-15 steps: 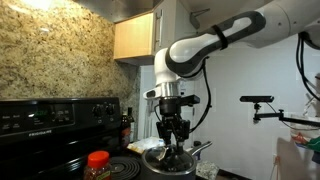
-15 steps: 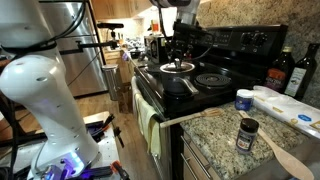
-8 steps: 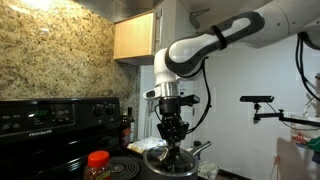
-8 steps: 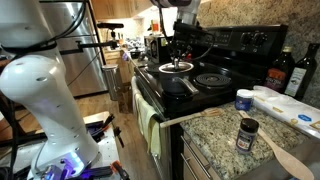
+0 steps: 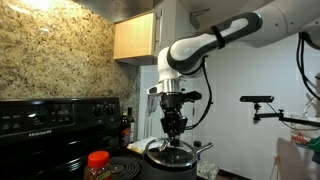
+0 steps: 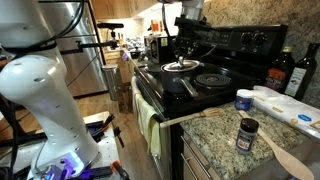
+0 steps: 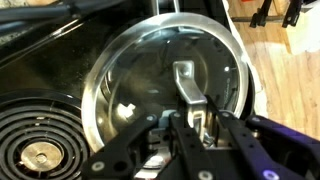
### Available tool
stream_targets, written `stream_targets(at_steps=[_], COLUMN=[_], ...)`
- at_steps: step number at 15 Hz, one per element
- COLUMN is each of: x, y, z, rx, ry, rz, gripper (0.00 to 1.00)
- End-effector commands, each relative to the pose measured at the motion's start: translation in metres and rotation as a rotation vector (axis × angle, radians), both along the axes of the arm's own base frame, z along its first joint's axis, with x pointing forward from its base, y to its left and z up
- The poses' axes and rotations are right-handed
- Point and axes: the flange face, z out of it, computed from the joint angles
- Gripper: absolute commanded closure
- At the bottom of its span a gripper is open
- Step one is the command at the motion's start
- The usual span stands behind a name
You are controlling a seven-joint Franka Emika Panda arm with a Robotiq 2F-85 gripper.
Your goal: Remove the lid from the pot on the stove, pick up the wooden spoon from the right side of the countertop and put it inside the pot
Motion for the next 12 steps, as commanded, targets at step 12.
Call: stream_targets(at_steps=[12], x=[-0.017], y=[0.119], z=[0.075], rx=[-0.219], ry=[-0.074], rz=[0.235], gripper=[0.91])
